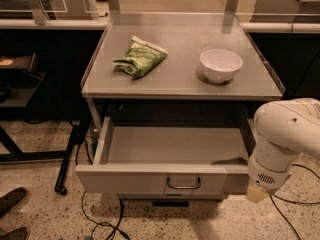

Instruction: Close top drawer

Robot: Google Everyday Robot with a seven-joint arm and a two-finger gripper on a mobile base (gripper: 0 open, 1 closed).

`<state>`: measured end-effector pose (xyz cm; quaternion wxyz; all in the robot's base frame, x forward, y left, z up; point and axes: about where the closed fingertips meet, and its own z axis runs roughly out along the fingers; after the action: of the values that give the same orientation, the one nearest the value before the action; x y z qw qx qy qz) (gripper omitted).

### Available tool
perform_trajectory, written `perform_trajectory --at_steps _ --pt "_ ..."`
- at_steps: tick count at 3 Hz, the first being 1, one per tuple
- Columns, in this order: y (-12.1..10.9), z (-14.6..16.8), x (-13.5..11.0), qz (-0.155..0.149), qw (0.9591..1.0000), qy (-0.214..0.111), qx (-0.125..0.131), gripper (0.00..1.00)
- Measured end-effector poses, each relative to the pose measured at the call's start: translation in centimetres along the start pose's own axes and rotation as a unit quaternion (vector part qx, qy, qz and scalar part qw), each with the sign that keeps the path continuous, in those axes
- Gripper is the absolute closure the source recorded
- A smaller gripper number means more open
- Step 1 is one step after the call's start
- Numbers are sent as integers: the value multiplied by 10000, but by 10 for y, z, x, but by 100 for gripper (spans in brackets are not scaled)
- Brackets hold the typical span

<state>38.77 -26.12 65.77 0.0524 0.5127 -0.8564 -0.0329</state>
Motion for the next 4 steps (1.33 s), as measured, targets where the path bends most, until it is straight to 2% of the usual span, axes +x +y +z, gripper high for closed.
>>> perform_trajectory --at_steps 2,4 --pt "-21 11 -12 37 9999 -87 55 100" --pt "-31 11 -26 -123 9994 -310 -3 100"
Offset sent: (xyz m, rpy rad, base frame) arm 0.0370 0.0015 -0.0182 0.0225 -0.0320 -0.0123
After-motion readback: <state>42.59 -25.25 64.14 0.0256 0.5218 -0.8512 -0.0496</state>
